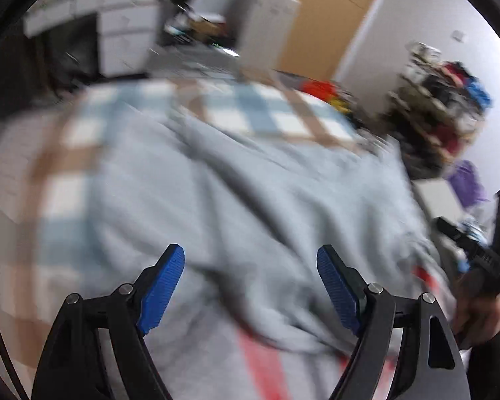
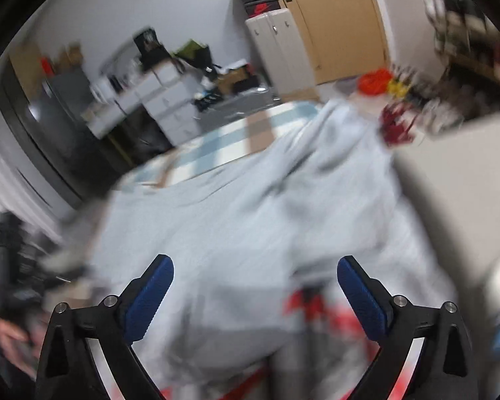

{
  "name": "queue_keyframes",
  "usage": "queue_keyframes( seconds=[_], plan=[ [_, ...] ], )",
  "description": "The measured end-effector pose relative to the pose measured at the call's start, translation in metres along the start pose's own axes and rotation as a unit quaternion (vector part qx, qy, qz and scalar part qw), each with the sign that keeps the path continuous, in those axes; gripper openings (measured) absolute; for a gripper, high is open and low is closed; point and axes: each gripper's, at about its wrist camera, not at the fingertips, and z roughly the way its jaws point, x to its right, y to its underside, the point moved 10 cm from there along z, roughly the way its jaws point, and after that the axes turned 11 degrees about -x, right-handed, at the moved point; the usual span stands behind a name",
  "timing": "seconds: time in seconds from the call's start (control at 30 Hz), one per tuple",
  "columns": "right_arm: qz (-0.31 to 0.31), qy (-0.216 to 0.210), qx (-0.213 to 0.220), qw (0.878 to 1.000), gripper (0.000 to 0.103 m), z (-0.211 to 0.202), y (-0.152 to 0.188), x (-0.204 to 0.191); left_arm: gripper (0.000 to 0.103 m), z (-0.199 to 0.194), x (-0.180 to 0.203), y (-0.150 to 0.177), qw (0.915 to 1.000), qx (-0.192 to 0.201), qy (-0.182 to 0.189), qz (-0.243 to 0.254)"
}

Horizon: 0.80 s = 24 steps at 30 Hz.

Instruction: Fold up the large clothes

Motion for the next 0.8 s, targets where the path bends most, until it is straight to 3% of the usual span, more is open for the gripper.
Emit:
queue_keyframes(
  seconds=[0.03,0.1,0.2,0.27,0.33,0.4,0.57,0.8],
  plan=[
    [-0.014,0.015,-0.008,1.000,0.100,0.005,-0.012,0.006,0.078,-0.002,-0.020,-0.008,0.9997,-0.001,-0.021,-0.011],
    [-0.025,0.060,-0.042,0.997,0.100,0.025,-0.041,0.028,0.078,0.008,-0.058,-0.016,0.9977,-0.039,-0.035,-0.042],
    [-0.006,0.066,-0.072,0.995,0.099,0.045,-0.071,0.050,0.078,0.040,-0.099,-0.015,0.9889,-0.121,-0.035,-0.079],
    [0.005,0.071,-0.093,0.993,0.099,0.058,-0.086,0.058,0.078,0.056,-0.111,-0.014,0.9826,-0.150,-0.022,-0.107],
    [0.017,0.082,-0.104,0.991,0.099,0.069,-0.097,0.065,0.078,0.066,-0.122,-0.017,0.9795,-0.158,-0.007,-0.124],
    [0.038,0.087,-0.120,0.988,0.099,0.084,-0.106,0.076,0.078,0.076,-0.126,-0.022,0.9773,-0.161,0.034,-0.134],
    [0.070,0.053,-0.153,0.984,0.098,0.115,-0.112,0.095,0.078,0.087,-0.124,-0.036,0.9743,-0.151,0.097,-0.135],
    [0.035,0.052,-0.164,0.984,0.097,0.132,-0.115,0.094,0.080,0.098,-0.110,-0.054,0.9754,-0.168,0.103,-0.098]
  ],
)
